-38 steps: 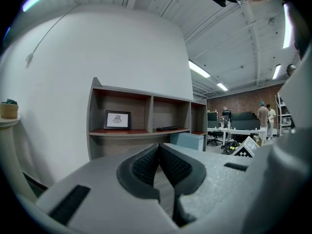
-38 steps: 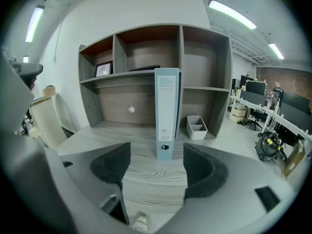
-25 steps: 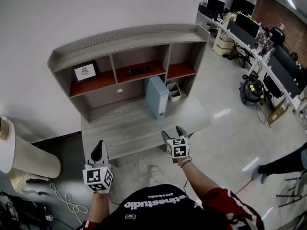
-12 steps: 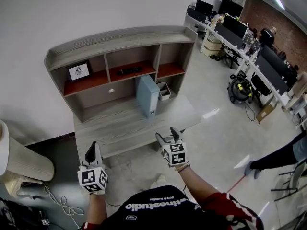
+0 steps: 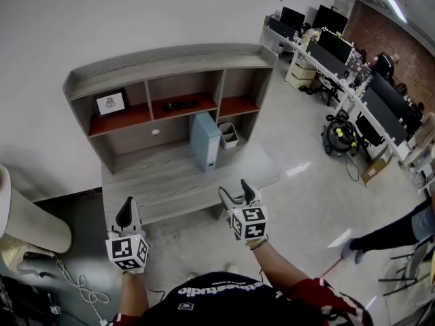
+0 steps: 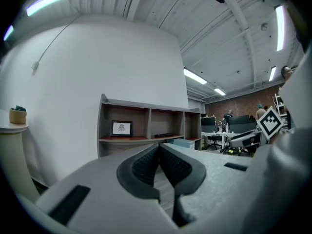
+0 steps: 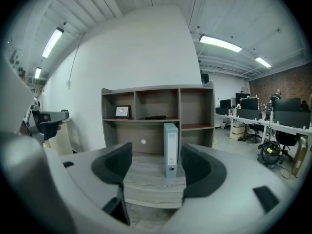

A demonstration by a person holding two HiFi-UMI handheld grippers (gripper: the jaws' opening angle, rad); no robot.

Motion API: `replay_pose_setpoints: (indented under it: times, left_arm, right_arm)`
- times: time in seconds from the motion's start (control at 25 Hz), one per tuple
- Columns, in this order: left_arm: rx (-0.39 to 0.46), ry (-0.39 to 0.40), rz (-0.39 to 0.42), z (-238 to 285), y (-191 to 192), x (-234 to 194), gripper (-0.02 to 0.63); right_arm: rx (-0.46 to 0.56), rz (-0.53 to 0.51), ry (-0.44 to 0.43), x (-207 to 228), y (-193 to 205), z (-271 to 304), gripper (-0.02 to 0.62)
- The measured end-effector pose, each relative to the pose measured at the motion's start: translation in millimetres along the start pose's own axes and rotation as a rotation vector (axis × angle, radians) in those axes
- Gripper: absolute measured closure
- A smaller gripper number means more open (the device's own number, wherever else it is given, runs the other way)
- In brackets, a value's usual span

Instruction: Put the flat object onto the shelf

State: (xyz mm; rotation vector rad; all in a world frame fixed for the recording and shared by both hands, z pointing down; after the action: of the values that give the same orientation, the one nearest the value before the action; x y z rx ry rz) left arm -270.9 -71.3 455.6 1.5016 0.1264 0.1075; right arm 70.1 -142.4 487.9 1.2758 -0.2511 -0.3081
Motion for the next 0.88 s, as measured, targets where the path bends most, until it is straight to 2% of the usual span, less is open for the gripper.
replay_pose_setpoints:
  times: [0.16,0.36,0.76,0.88]
  left_arm:
    - [-0.009,-0.036,0.006,3.0,-7.4,4.8,0.601]
    - [0.014,-0.040,0.029,3.9,-21.1,24.2,0.600]
    - [0.053,-0.073,0.041,-0.9,-40.7,38.0,0.600]
    - [0.061,-0.075,0.039,-4.2,-42.0,44.4,0.600]
  right_arm:
    - [0.050,-0.017,-0.016,9.8,-21.1,-13.0,0.284]
    - [0.091,-0.042,-0.056,21.4,-40.0,-26.9,0.305]
    - [0.144,-0.034,-0.072,43.3,-47.2,-36.8,0.403]
    - [0.161,-0.033,-0.082,44.2,-51.3,-38.2,0.414]
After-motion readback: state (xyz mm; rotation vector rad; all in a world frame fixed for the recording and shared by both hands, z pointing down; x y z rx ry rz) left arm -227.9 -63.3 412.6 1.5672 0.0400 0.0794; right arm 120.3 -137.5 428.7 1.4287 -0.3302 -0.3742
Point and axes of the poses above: the fingertips, and each gripper's own axes: z forward along the fingers, x to its right, y out of its underside, the point moved 7 cm from there along -z, backward along the fingers
